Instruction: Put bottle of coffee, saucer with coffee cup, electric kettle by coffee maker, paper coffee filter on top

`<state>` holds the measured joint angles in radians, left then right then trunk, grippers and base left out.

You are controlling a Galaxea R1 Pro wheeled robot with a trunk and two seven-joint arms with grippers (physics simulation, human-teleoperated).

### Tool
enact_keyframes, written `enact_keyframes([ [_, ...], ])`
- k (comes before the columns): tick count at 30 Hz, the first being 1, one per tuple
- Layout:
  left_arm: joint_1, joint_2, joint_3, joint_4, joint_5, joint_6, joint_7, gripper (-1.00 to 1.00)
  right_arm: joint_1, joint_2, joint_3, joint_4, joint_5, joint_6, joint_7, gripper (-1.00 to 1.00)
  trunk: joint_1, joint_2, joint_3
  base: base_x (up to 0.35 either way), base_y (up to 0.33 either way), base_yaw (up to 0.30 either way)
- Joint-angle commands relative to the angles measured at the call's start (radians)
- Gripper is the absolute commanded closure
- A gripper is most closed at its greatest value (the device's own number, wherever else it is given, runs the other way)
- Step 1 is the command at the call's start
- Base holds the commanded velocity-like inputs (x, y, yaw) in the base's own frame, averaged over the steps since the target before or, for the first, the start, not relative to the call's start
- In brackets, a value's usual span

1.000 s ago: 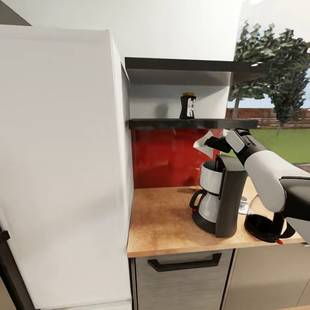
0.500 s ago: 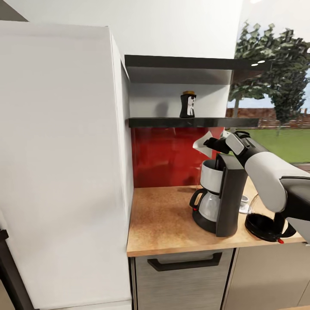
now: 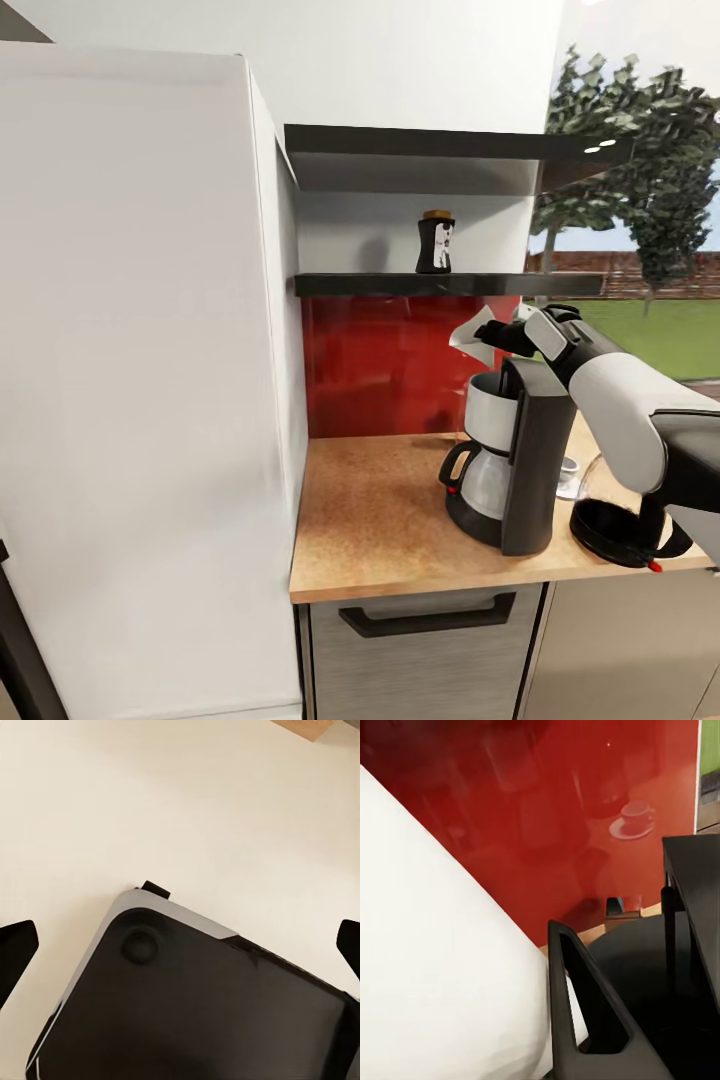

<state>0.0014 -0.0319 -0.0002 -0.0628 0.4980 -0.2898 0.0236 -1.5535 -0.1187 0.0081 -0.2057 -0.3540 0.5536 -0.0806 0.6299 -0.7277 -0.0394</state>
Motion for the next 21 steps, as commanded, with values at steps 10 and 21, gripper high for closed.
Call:
enact_keyframes([
  [10,0.000,0.000,-0.003,-0.002,-0.003,0.000,0.002,-1.00,0.000,0.000,0.001,-0.002,-0.011,0.004,-0.004,1.00,0.035,-0.064,-0.030,0.000,0.000,0.000],
  [21,0.000,0.000,-0.004,-0.002,-0.003,0.000,0.002,-1.00,0.000,0.000,0.000,-0.002,-0.011,0.004,-0.004,1.00,0.077,-0.141,-0.064,0.000,0.000,0.000],
])
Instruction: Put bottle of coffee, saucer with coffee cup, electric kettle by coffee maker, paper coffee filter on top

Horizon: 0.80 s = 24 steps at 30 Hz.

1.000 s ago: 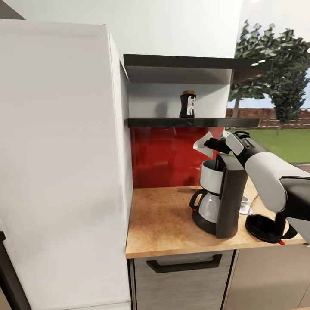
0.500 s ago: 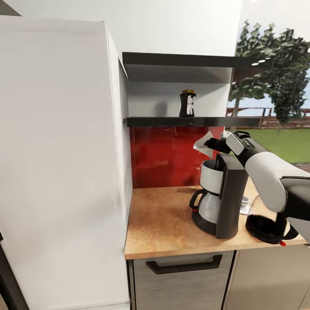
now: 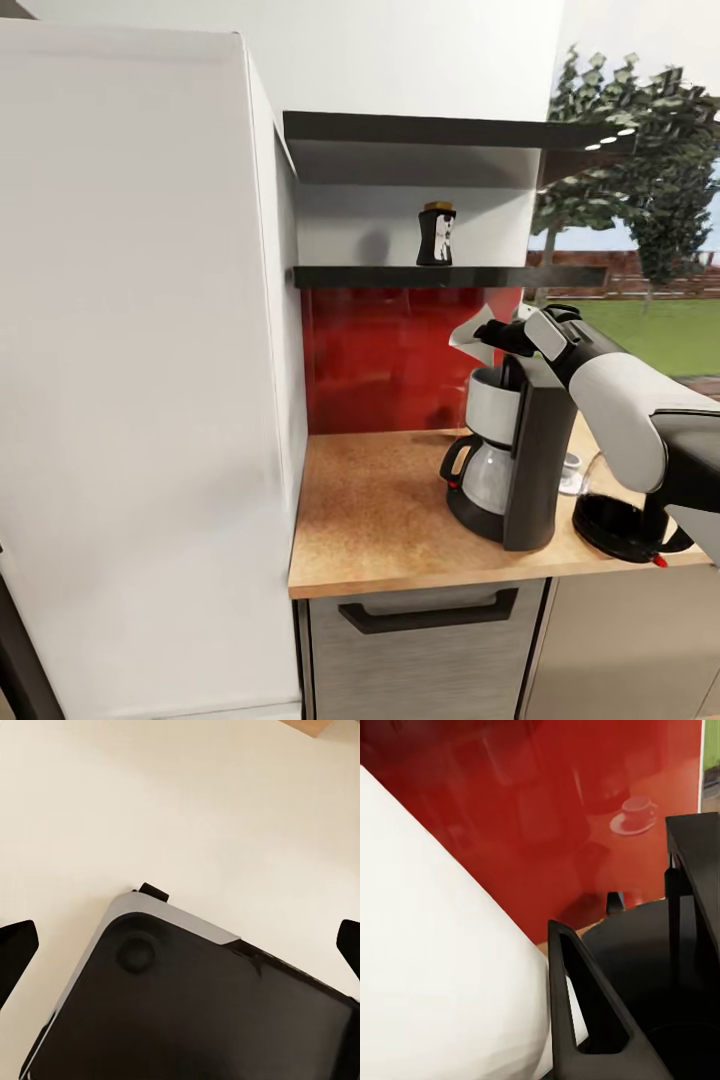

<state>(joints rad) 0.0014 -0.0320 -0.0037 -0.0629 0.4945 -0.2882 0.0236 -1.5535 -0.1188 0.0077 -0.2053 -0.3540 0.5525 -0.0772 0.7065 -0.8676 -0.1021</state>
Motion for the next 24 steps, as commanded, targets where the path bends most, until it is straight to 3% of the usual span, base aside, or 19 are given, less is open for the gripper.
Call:
enact_keyframes([
  [1,0.000,0.000,-0.001,-0.002,0.001,-0.002,0.002,-1.00,0.000,0.000,0.001,-0.002,-0.011,0.005,-0.007,1.00,0.004,-0.008,-0.005,0.000,0.000,0.000],
  [6,0.000,0.000,0.000,-0.002,0.001,-0.001,0.002,-1.00,0.000,0.000,0.001,-0.002,-0.011,0.004,-0.007,1.00,0.023,-0.043,-0.020,0.000,0.000,0.000],
  [16,0.000,0.001,0.003,-0.002,0.008,0.001,0.002,-1.00,-0.001,0.000,0.001,-0.002,-0.010,0.004,-0.007,1.00,0.023,-0.043,-0.020,0.000,-0.002,0.000],
  [24,0.000,0.001,0.005,-0.002,0.008,0.010,0.002,-1.00,0.000,0.001,0.002,-0.002,-0.010,0.004,-0.007,1.00,0.023,-0.043,-0.020,0.017,-0.119,0.000],
])
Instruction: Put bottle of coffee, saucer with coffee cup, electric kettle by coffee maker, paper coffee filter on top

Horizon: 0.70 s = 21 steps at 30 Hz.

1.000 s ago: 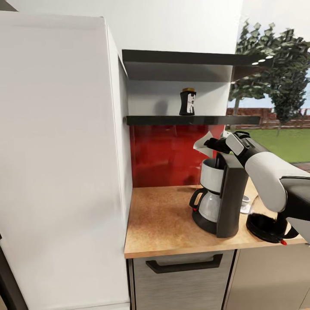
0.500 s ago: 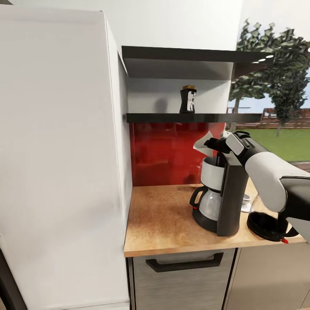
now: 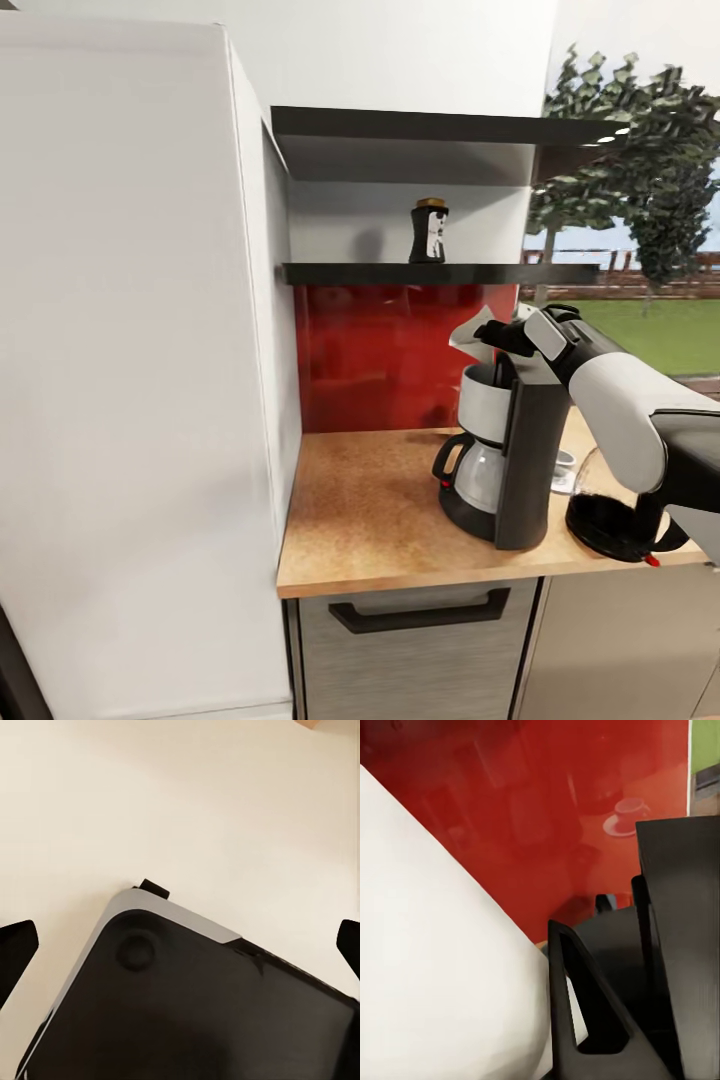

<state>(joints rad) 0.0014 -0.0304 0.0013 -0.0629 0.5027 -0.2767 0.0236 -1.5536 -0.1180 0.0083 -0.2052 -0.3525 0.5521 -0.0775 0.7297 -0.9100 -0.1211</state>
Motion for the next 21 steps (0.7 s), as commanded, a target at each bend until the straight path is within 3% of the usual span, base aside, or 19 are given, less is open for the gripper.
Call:
enact_keyframes([
  [1,0.000,0.000,0.000,-0.002,0.000,-0.002,0.002,-1.00,0.000,0.000,0.001,-0.002,-0.011,0.005,-0.007,1.00,0.000,-0.001,-0.001,0.006,-0.031,0.000],
  [21,0.000,0.000,0.000,-0.002,-0.001,-0.004,0.002,-1.00,0.000,0.000,0.001,-0.002,-0.011,0.005,-0.007,1.00,0.000,-0.001,-0.001,0.001,-0.003,0.000],
])
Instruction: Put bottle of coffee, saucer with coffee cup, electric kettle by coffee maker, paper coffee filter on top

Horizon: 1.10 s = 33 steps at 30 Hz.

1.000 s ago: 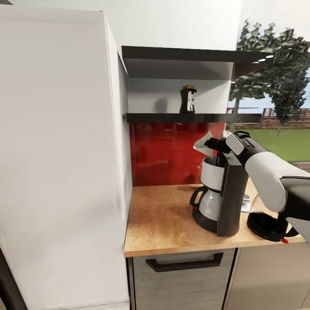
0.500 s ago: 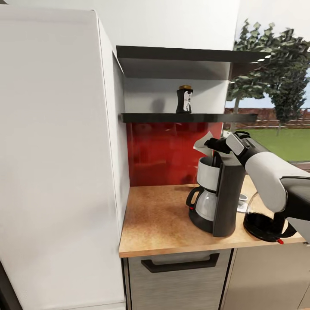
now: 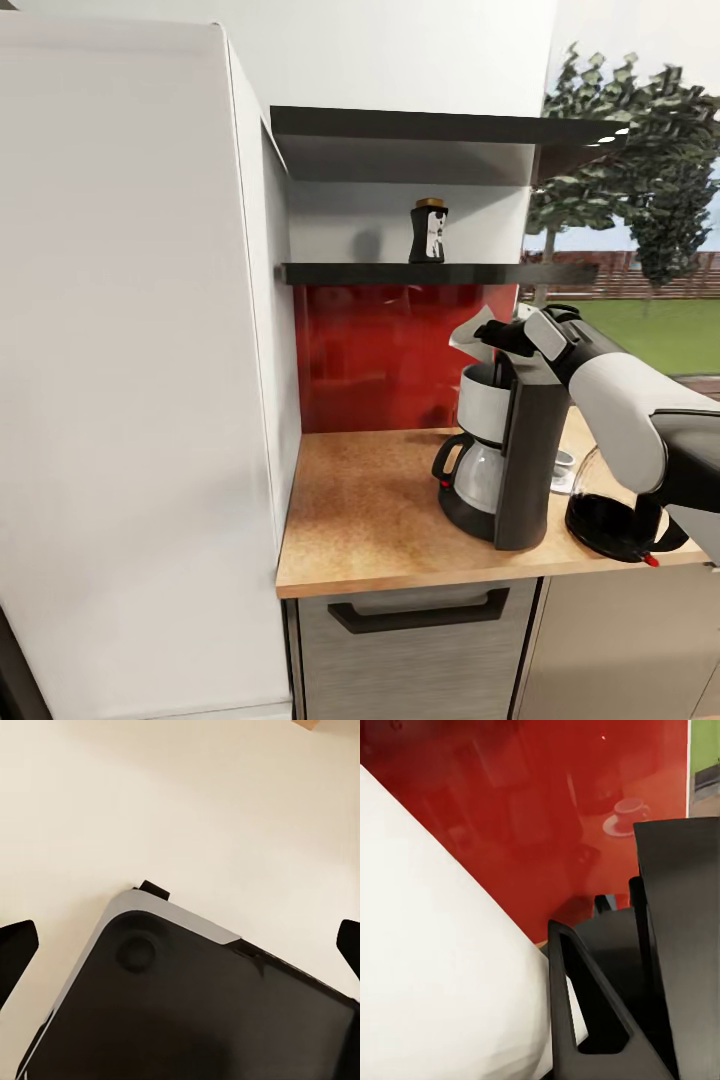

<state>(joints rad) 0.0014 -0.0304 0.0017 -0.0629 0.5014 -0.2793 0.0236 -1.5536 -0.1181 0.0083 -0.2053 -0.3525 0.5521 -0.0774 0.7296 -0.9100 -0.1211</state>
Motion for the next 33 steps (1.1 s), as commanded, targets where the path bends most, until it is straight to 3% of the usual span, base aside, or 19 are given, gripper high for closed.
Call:
enact_keyframes([
  [1,0.000,0.000,0.000,-0.002,0.000,-0.002,0.002,-1.00,0.000,0.000,0.001,-0.002,-0.011,0.005,-0.007,1.00,0.000,-0.001,-0.001,0.000,0.000,0.000],
  [6,0.000,0.000,0.000,-0.002,0.001,-0.002,0.002,-1.00,0.000,0.000,0.001,-0.002,-0.010,0.002,-0.008,1.00,0.000,-0.001,-0.001,0.000,0.000,0.000],
  [7,0.000,0.000,0.000,-0.002,0.000,-0.003,0.002,-1.00,0.000,0.000,0.001,-0.002,-0.011,-0.004,-0.008,-1.00,0.000,-0.001,-0.001,0.000,0.000,0.000],
  [29,0.000,0.000,-0.002,-0.002,-0.001,-0.007,0.002,-1.00,-0.001,0.000,0.001,-0.003,-0.010,-0.008,-0.007,-1.00,0.000,-0.001,-0.001,0.000,0.000,0.000],
  [33,0.000,-0.001,-0.005,-0.002,-0.006,0.001,0.002,-1.00,-0.001,0.001,0.003,-0.003,-0.010,-0.007,-0.007,-1.00,-0.015,0.027,0.011,0.000,0.000,0.000],
])
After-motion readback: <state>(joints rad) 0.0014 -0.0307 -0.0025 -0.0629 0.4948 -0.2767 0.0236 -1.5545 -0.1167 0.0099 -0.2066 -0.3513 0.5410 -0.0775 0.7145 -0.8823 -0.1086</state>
